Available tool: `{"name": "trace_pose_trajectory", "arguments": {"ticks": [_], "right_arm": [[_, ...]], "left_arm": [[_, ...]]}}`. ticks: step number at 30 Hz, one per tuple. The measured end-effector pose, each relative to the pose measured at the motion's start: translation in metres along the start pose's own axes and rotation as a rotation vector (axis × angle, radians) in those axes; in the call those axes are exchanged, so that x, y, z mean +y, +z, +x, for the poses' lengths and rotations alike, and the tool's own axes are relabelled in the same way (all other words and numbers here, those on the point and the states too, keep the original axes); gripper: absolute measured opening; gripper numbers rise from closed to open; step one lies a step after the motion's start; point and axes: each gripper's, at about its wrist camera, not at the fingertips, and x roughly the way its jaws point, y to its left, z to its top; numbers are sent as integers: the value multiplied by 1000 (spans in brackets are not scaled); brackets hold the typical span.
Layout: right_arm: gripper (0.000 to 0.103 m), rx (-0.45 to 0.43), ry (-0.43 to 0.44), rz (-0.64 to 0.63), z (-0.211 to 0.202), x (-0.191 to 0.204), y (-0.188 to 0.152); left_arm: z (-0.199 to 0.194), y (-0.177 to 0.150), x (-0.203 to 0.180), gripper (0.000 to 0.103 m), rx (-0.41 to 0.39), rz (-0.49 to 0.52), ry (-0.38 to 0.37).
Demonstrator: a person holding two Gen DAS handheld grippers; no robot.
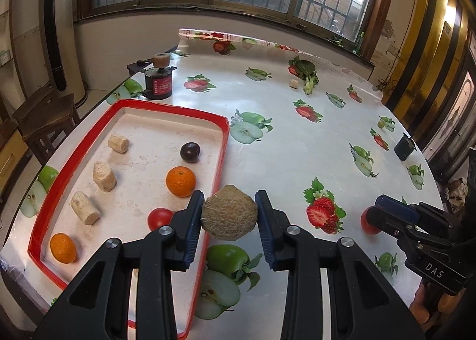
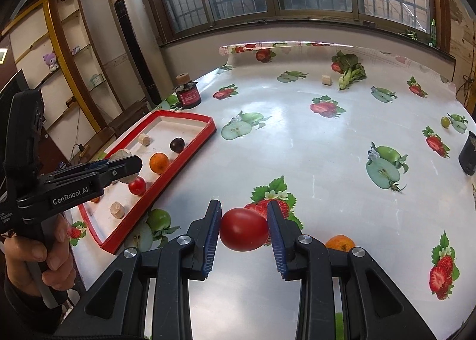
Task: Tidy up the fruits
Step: 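Carry the tomato with right tool while left tool carries the round block over the tray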
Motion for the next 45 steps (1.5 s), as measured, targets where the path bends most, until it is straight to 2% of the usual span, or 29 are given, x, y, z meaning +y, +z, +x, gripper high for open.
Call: {"name": "trace_pose_trajectory", "arguments": {"ticks": [18,45], "right_arm": [[33,27,87,-115,27,62,20],[32,52,160,-174,63,110,46]], "left_arm": [[-17,-12,51,33,-15,-81,60],[-26,-33,122,33,13,-207,88]]}}
